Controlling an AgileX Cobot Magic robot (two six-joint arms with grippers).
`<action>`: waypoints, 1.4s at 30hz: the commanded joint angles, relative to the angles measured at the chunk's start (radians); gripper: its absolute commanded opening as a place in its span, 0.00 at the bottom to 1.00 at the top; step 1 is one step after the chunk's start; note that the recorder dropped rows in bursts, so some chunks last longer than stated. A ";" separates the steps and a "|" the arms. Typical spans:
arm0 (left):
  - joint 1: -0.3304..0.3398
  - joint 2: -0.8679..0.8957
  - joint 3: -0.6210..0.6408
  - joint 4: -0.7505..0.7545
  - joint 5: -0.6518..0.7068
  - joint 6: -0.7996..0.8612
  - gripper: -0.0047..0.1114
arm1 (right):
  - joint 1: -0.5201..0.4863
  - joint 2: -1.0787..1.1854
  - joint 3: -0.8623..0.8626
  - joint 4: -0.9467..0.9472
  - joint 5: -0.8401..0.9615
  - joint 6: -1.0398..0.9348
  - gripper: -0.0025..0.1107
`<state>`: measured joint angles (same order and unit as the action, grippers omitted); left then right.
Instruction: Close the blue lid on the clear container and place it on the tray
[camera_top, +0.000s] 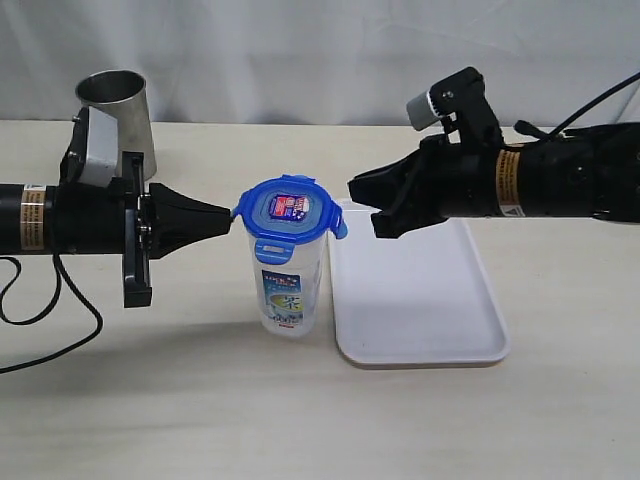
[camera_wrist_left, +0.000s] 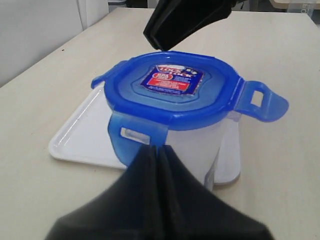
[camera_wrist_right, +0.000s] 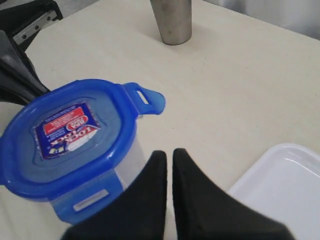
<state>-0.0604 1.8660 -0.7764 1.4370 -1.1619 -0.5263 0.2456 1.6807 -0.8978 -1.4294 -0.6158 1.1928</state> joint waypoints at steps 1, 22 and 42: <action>-0.005 -0.010 -0.005 -0.018 -0.011 0.004 0.04 | 0.002 0.006 0.003 0.003 -0.017 0.008 0.06; -0.005 -0.010 -0.005 -0.045 0.004 0.051 0.04 | 0.335 -0.070 -0.050 0.061 0.371 -0.029 0.06; 0.032 -0.040 -0.005 -0.052 -0.042 0.044 0.04 | 0.339 -0.032 -0.055 0.061 0.386 -0.026 0.06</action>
<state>-0.0489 1.8500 -0.7764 1.3871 -1.1623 -0.4693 0.5833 1.6421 -0.9547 -1.3651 -0.2489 1.1670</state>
